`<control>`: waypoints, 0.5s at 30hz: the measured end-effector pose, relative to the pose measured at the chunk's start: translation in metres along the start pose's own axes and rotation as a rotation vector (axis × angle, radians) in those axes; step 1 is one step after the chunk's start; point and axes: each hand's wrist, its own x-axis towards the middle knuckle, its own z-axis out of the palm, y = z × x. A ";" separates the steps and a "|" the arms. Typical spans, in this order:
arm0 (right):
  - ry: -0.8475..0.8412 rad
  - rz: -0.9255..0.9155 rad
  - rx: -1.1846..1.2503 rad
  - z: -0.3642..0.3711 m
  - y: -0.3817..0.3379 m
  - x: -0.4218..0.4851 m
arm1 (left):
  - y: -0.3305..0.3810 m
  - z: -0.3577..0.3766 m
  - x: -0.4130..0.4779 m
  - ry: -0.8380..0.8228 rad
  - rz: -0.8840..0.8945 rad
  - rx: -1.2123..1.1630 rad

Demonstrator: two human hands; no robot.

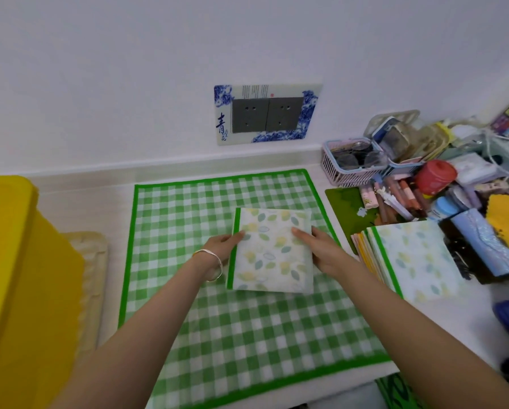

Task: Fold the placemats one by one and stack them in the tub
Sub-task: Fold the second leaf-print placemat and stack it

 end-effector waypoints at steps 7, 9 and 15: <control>0.034 -0.077 0.026 -0.074 -0.035 -0.033 | 0.017 0.063 -0.022 -0.101 0.125 -0.014; 0.030 -0.078 0.028 -0.097 -0.042 -0.040 | 0.022 0.086 -0.027 -0.096 0.153 -0.034; 0.068 -0.098 -0.039 -0.193 -0.049 -0.063 | 0.020 0.180 -0.035 -0.098 0.202 -0.146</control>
